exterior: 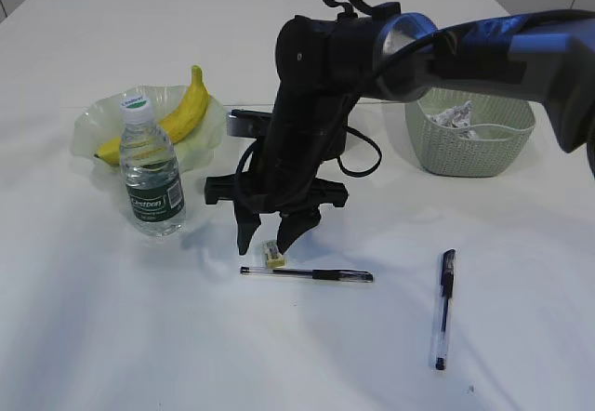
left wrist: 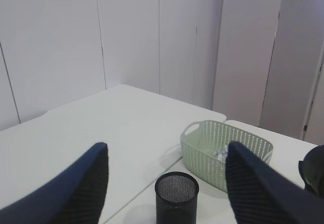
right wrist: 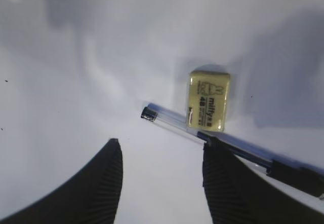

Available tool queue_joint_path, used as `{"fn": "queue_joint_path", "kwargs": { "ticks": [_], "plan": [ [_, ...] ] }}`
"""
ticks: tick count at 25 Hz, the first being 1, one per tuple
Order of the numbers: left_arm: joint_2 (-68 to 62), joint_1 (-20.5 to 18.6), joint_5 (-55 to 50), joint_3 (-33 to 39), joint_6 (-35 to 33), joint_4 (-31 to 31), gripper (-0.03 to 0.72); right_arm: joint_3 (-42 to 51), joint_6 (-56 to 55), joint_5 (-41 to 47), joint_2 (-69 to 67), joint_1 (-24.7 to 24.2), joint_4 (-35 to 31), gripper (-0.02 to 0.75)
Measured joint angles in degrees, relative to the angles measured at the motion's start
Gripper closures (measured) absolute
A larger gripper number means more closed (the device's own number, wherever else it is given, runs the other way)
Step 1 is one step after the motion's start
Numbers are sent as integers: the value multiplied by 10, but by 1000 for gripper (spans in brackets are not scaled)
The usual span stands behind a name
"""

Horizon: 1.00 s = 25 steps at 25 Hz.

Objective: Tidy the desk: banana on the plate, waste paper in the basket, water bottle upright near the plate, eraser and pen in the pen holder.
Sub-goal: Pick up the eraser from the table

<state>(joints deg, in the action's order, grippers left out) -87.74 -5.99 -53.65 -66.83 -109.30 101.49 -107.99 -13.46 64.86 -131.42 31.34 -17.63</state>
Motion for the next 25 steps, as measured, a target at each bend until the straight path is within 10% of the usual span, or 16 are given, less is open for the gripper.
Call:
{"fn": "queue_joint_path", "kwargs": {
  "ticks": [25],
  "plan": [
    [0,0,-15,0,1,0,182,0,-8,-40,-7,2,50,352]
  ]
}}
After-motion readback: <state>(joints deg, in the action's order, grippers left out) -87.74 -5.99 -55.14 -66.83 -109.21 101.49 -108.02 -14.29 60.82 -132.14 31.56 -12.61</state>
